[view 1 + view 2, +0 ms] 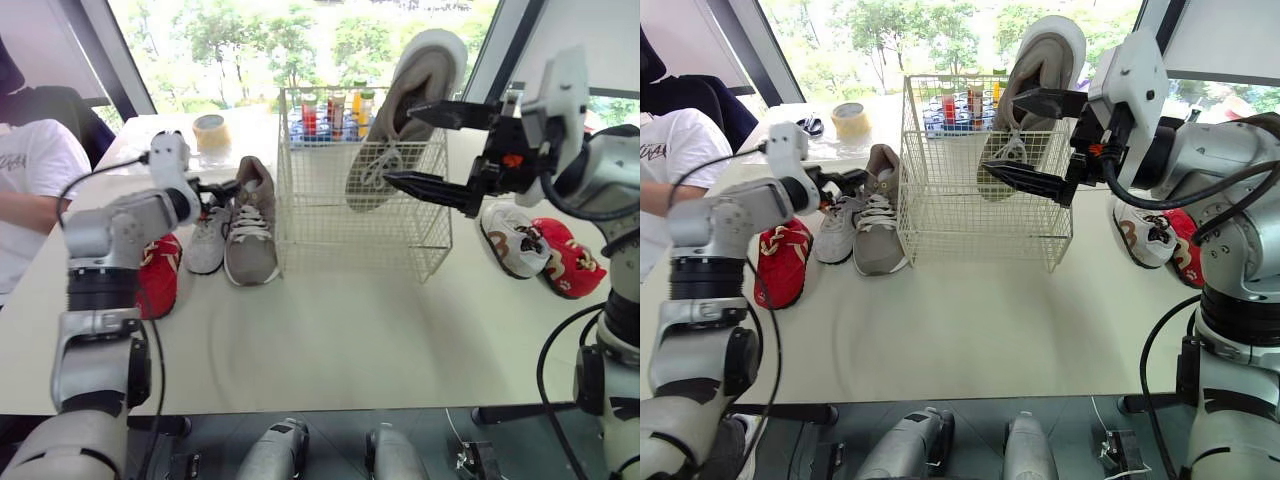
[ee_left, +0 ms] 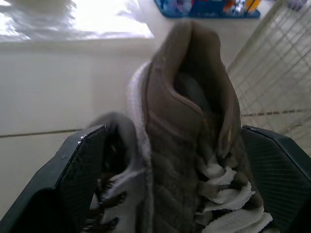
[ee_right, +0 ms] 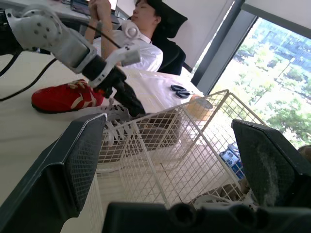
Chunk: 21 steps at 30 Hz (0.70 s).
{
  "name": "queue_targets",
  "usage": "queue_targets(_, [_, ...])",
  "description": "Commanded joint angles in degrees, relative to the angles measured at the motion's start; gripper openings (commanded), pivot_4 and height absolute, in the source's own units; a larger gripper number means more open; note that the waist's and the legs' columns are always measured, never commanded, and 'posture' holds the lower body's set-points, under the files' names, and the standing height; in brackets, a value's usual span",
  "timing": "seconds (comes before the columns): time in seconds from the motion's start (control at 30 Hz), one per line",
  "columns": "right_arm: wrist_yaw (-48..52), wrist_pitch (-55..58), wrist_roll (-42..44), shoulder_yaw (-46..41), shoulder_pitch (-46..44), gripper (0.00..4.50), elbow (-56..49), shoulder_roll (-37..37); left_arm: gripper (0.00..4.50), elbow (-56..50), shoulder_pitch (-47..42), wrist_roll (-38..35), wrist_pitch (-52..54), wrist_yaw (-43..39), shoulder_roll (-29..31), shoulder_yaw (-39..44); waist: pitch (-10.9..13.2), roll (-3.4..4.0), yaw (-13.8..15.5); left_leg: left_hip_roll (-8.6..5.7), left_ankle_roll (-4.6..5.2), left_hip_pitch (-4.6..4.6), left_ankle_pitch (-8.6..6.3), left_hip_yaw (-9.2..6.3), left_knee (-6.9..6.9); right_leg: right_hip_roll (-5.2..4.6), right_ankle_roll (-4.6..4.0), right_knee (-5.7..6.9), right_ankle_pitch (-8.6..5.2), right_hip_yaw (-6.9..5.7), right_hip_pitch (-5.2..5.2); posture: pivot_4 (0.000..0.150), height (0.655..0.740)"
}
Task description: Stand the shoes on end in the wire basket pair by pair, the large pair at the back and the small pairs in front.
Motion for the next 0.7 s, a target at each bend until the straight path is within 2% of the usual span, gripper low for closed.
queue_targets(0.03, [-1.88, -0.11, 1.53, -1.86, -0.38, 4.46, -2.11, -1.41, 4.5, 0.81, -2.43, 2.29, -0.99, -3.15, -0.1, -0.98, 0.0, 0.0, -0.31, 0.01, -0.03, -0.01, 0.02, 0.0, -0.01, 0.0, 0.0, 0.0, 0.0, 0.0, -0.02, 0.15, 0.74])
queue_targets(0.3, [-4.7, -1.01, 2.27, -1.52, 0.36, 4.46, -2.59, -2.04, 4.5, 6.31, -4.43, 7.72, -1.64, -5.86, -2.66, -3.83, 0.0, 0.0, -1.05, 0.02, 0.02, -0.01, -0.01, 0.0, -0.04, -0.01, 0.0, 0.0, 0.0, -0.01, -0.01, 0.15, 0.74])
queue_targets(0.4, [-5.03, -1.63, 2.11, -1.1, 0.61, 4.5, -2.54, -2.1, 3.64, 9.93, -5.07, 9.68, -2.84, -6.06, -3.5, -3.77, 0.0, -0.01, -1.05, 0.01, 0.05, 0.0, -0.03, 0.0, -0.03, -0.01, 0.0, 0.0, 0.0, -0.02, 0.0, 0.15, 0.74])
queue_targets(0.57, [-5.0, -3.2, 1.26, -0.25, 0.81, 4.5, -1.68, -2.52, 1.29, 14.07, -6.55, 10.91, -4.59, -7.14, -4.42, -2.4, 0.0, -0.01, -0.87, 0.0, 0.06, 0.0, -0.03, -0.01, -0.01, -0.02, 0.01, 0.0, 0.0, -0.04, 0.03, 0.15, 0.74])
queue_targets(0.63, [-5.09, -3.79, 1.14, 0.11, 0.81, 4.5, -1.29, -2.59, 0.74, 13.95, -7.52, 10.49, -4.73, -6.96, -4.15, -0.71, -0.01, -0.02, -0.78, -0.01, 0.08, 0.0, -0.04, -0.02, 0.01, -0.02, 0.01, 0.0, 0.0, -0.05, 0.05, 0.15, 0.74])
queue_targets(0.7, [-5.14, -4.21, 1.09, 0.36, 0.83, 4.5, -0.99, -2.64, 0.62, 11.84, -8.54, 9.02, -3.94, -6.1, -3.5, 2.34, 0.0, -0.03, -0.85, -0.01, 0.09, 0.0, -0.05, -0.02, 0.03, -0.02, 0.01, 0.0, 0.0, -0.06, 0.05, 0.15, 0.74])
